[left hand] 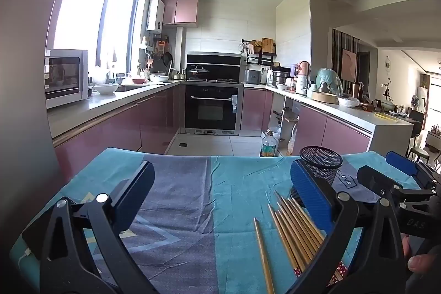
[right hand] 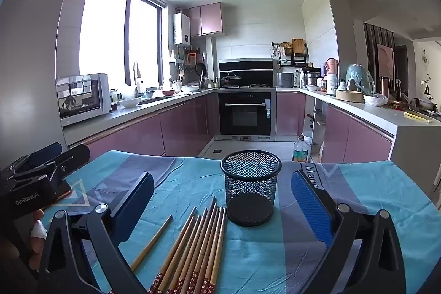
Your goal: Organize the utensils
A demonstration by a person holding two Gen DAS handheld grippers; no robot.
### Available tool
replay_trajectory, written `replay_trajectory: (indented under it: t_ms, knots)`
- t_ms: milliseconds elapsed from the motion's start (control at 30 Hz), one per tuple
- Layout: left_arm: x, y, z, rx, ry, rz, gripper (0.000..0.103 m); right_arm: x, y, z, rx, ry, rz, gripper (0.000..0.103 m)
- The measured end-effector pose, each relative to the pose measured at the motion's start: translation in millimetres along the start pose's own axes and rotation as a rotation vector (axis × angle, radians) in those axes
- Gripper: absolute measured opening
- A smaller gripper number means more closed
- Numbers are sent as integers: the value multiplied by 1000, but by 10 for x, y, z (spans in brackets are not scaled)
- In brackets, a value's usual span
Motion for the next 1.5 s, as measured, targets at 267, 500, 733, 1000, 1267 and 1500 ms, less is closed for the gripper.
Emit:
replay_trajectory:
  t_ms: [267, 500, 733, 1000, 1267, 1500]
  knots:
    - [-3, 24, 18, -6, 2, 12, 97, -6, -10, 31, 5, -9, 8, 96]
    - [-70, -10, -7, 2, 5, 35, 97, -74, 16, -38, -6, 4, 31, 96]
    - [-75, -8, -18, 1, 5, 37, 97, -73, 19, -50, -7, 6, 31, 96]
    - [-99, 6, -22, 2, 7, 46, 97, -73, 18, -46, -5, 5, 37, 96]
    - [-109, 13, -17, 3, 9, 48, 97, -68, 17, -45, -6, 9, 39, 96]
    - [-124, 19, -19, 3, 9, 49, 97, -59, 18, -44, -6, 10, 40, 96]
Point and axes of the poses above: each gripper's, at about its wrist camera, not at the fingertips, and x roughly the way its jaws point, z to its right, y to its top, the point moved 4 cm from there along x, roughly the way its jaws point, and after that the axes turned 10 degrees about -z, right-handed, at the moved point
